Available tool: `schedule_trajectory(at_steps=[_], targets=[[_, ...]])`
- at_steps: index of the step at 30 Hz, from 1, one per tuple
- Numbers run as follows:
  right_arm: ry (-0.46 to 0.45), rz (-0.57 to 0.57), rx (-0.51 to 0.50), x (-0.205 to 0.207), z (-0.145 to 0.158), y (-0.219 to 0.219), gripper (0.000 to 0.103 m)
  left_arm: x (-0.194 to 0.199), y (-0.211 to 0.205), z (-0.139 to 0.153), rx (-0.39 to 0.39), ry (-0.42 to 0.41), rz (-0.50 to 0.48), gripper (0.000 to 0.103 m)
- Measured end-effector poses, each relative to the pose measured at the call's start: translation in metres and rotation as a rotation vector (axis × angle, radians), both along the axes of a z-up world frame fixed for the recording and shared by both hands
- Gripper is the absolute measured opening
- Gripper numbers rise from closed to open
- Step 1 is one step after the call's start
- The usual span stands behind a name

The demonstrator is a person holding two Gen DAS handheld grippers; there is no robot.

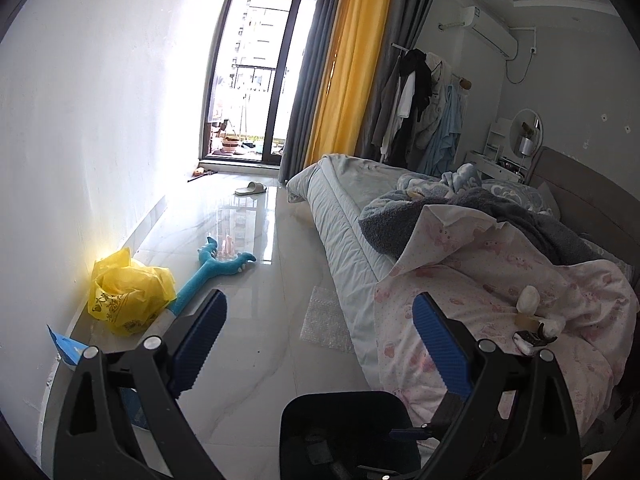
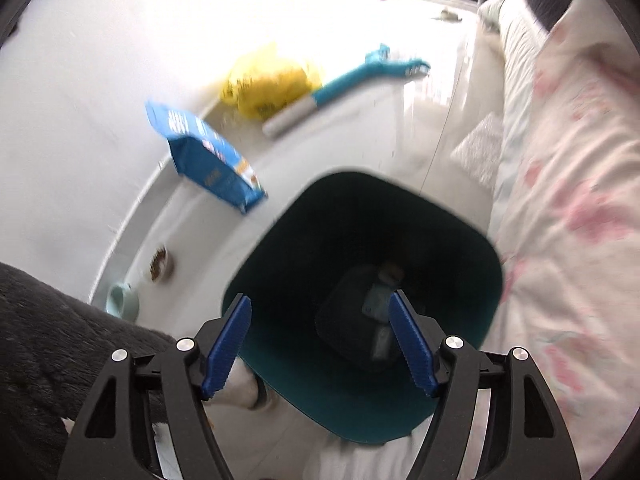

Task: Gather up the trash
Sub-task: 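Move the left tool to the black snack pack while the right tool approaches the white cloth ball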

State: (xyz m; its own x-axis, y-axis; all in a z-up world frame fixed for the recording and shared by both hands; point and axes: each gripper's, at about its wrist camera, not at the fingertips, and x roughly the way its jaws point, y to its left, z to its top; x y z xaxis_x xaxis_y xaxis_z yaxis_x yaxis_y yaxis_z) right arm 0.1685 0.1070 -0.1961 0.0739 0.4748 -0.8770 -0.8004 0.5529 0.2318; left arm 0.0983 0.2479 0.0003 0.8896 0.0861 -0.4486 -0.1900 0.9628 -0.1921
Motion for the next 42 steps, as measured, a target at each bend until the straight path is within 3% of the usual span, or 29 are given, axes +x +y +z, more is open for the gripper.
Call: schedule_trajectory(at_steps=[9,23,30,42], targets=[[-0.097,-0.124,0.159,0.020,0.055,-0.053,0.077,0.018,-0.027,0.008,-0.014,-0.020,-0.050,0.097],[-0.207,-0.325,0.260,0.071,0.113,-0.148,0.079,0.059,-0.092,0.002,0.045,0.002,-0.220,0.097],[-0.239,-0.417,0.278,0.083,0.125,-0.194,0.080,0.074,-0.119,-0.009,0.049,0.030,-0.285,0.097],[-0.264,-0.521,0.245,0.092,0.120,-0.259,0.080,0.098,-0.161,-0.018,0.027,0.046,-0.381,0.097]])
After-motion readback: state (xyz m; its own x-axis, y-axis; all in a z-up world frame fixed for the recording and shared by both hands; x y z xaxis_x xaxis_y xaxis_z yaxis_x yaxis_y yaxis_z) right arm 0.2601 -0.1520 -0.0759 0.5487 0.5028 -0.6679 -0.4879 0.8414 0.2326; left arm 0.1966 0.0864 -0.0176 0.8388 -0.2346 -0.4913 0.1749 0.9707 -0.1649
